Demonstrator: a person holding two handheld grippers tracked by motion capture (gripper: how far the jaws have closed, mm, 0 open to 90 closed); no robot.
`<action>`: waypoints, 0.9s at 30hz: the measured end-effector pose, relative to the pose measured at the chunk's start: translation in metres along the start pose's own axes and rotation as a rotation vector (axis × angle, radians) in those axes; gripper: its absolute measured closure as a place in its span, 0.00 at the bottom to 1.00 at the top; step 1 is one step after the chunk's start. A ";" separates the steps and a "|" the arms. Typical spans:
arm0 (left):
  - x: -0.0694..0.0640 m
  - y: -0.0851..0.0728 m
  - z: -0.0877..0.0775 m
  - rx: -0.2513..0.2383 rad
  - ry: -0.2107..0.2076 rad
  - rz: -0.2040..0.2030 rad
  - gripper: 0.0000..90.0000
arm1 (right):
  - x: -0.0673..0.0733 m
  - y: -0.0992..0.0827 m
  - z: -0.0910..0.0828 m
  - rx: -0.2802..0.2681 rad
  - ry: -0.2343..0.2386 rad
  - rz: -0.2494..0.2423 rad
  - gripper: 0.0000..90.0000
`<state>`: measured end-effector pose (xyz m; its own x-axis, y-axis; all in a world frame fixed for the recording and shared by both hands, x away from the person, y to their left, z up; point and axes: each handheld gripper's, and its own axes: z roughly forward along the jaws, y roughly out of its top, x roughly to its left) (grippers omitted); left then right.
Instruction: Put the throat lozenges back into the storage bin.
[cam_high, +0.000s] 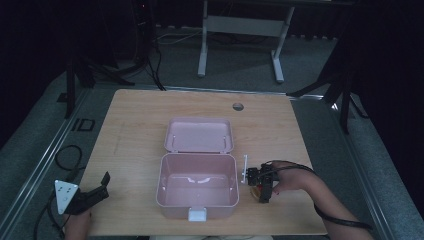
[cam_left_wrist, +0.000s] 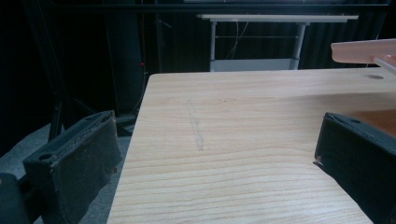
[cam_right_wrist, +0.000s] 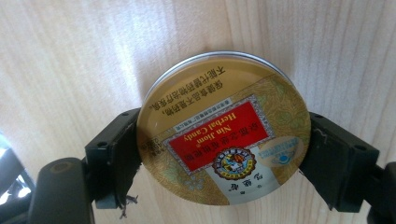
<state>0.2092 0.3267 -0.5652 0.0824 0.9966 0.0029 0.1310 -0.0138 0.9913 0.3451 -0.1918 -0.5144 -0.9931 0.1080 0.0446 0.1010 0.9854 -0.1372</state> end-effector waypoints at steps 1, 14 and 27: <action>0.000 0.000 0.000 0.000 0.000 0.001 0.00 | 0.001 -0.001 -0.002 0.004 0.003 0.002 0.22; 0.000 0.000 0.001 0.004 0.002 0.001 0.00 | 0.011 -0.011 -0.028 0.000 0.005 0.019 0.22; 0.000 0.000 0.000 0.003 0.002 0.000 0.00 | 0.015 -0.015 -0.074 -0.008 -0.022 0.057 0.22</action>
<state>0.2095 0.3266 -0.5652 0.0807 0.9967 0.0036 0.1339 -0.0144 0.9909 0.3330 -0.1956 -0.4384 -0.9869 0.1607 0.0153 0.1574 0.9789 -0.1306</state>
